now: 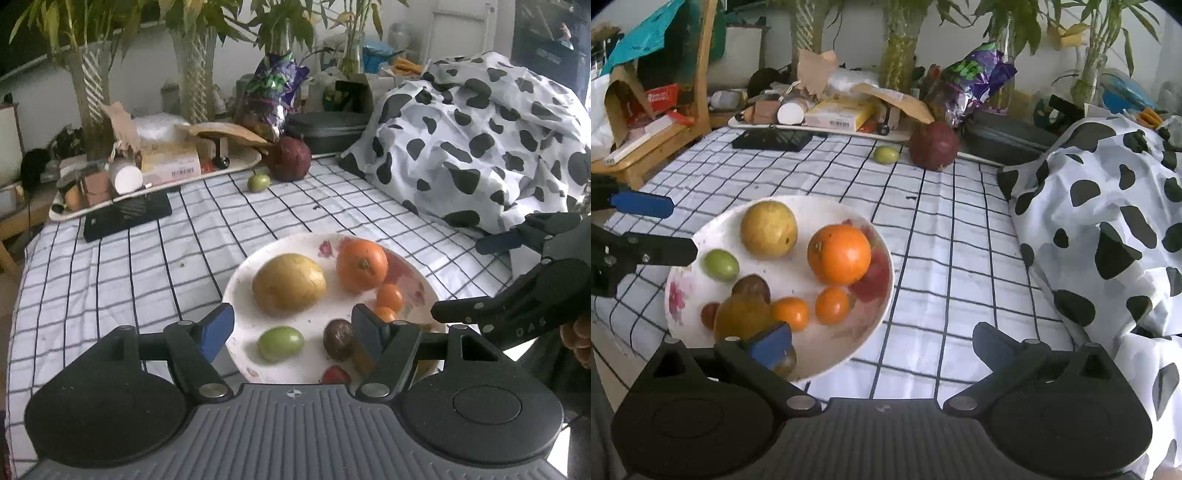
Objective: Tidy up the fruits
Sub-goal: 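Move both open grippers from the plate toward the lime and dragon fruit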
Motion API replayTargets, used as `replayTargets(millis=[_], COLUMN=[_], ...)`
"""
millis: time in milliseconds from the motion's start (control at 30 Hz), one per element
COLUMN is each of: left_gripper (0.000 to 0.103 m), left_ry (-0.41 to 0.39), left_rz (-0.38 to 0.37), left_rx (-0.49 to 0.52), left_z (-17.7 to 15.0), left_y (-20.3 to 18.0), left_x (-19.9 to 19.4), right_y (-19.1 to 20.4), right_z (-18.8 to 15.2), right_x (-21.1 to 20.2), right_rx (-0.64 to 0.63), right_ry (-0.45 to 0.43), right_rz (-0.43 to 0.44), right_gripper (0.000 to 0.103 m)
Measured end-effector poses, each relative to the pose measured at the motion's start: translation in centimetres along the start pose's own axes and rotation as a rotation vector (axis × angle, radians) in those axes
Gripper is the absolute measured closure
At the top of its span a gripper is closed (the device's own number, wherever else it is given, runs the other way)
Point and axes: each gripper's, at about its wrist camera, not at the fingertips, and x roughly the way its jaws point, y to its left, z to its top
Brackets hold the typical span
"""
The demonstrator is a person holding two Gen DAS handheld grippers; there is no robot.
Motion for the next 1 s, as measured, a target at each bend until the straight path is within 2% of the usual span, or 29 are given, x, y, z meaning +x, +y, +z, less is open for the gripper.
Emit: replayTargets(millis=[367, 633, 800, 1000], left_gripper=[0.034, 0.034, 0.034, 0.034], left_ry=[-0.059, -0.060, -0.060, -0.091], left_rz=[0.029, 0.015, 0.014, -0.016], left_rx=[0.031, 0.029, 0.058, 0.064], left_z=[1.8, 3.8, 5.0, 6.5], left_y=[1.2, 2.0, 2.3, 3.1], left_x=[2.1, 4.8, 6.6, 8.1], right_y=[-2.0, -3.7, -4.1, -4.4], right_z=[2.2, 4.3, 5.6, 7.6], right_x=[0.9, 2.4, 3.7, 5.9], right_rx=[0.131, 0.179, 0.160, 0.120], right_ry=[-0.084, -0.149, -0.178, -0.163], right_rz=[-0.048, -0.095, -0.113, -0.104], right_gripper=[0.000, 0.000, 0.000, 0.000])
